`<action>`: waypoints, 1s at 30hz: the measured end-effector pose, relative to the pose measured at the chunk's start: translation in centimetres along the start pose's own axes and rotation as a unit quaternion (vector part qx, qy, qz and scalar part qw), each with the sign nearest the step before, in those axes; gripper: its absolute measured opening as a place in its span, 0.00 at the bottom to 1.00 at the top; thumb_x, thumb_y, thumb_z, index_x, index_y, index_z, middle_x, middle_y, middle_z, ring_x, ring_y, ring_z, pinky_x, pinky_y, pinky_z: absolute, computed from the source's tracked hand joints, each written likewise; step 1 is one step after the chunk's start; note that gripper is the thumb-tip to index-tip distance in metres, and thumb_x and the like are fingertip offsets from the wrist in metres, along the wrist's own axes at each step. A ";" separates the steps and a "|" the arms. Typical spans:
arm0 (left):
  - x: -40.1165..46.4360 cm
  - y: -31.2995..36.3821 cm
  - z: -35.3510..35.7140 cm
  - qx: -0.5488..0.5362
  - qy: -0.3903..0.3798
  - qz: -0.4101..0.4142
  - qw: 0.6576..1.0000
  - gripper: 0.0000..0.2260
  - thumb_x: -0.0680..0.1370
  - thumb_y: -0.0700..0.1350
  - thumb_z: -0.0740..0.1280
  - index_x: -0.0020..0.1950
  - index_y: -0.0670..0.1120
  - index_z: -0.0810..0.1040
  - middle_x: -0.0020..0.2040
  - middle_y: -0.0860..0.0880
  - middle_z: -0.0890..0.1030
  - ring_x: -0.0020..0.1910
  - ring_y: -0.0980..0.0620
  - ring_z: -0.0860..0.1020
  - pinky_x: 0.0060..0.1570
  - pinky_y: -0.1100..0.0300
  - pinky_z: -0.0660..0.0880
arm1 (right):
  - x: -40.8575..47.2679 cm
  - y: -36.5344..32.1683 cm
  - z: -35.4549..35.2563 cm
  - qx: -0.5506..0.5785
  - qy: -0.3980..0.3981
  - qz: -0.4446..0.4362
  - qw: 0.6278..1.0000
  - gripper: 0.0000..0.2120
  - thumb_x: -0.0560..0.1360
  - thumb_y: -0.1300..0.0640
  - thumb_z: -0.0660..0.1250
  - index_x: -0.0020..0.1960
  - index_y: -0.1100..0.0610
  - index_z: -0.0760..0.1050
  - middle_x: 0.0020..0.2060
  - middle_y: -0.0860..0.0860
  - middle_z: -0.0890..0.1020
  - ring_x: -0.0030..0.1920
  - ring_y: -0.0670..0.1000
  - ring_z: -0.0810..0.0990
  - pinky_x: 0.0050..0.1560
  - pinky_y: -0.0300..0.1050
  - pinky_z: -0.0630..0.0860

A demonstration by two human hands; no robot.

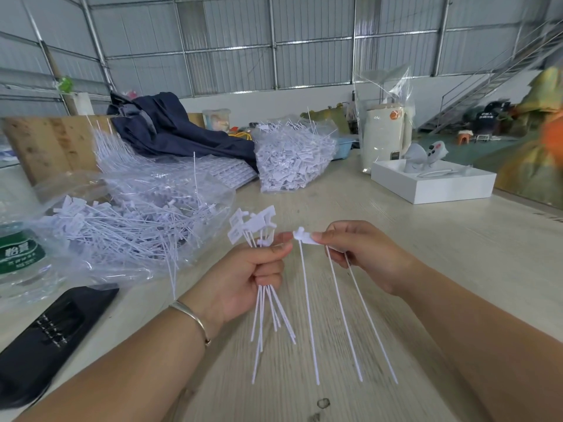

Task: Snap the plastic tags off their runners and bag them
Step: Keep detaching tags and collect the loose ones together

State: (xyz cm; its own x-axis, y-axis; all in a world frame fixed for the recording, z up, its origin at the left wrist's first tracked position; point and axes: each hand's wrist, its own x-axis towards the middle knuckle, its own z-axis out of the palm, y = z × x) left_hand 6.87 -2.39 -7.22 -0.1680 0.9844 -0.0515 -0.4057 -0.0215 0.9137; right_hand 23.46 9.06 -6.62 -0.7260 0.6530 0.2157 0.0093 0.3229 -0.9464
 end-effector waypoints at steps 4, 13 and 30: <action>0.1 0.0 0.0 0.024 0.033 -0.028 0.999 0.03 0.72 0.37 0.67 0.39 0.44 0.78 0.25 0.55 0.59 0.19 0.60 0.56 0.18 0.69 0.54 | -0.1 0.0 0.0 -0.036 -0.019 0.001 0.999 0.13 0.74 0.58 0.69 0.33 0.57 0.71 0.25 0.49 0.70 0.27 0.46 0.65 0.31 0.38 0.62; 0.1 -0.4 -0.1 0.073 0.048 -0.051 0.995 0.22 0.76 0.61 0.63 0.34 0.44 0.79 0.26 0.53 0.60 0.20 0.59 0.57 0.19 0.68 0.57 | -0.3 0.3 0.3 -0.078 -0.046 -0.026 0.996 0.08 0.74 0.58 0.72 0.38 0.58 0.75 0.26 0.46 0.74 0.27 0.42 0.68 0.31 0.32 0.65; 0.5 -0.4 -1.0 0.148 0.070 -0.047 0.985 0.10 0.67 0.42 0.76 0.29 0.50 0.78 0.27 0.53 0.58 0.20 0.59 0.55 0.17 0.67 0.54 | -0.3 0.4 0.1 -0.056 -0.052 -0.023 0.997 0.03 0.74 0.61 0.71 0.44 0.61 0.81 0.28 0.51 0.76 0.30 0.44 0.71 0.32 0.34 0.67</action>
State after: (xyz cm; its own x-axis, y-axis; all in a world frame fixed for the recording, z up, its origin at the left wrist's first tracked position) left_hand 6.06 -2.04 -7.98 -0.2724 0.9456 -0.1782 -0.1500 0.1412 0.9785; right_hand 23.54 8.91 -7.07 -0.7950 0.5631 0.2256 0.0470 0.4279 -0.9026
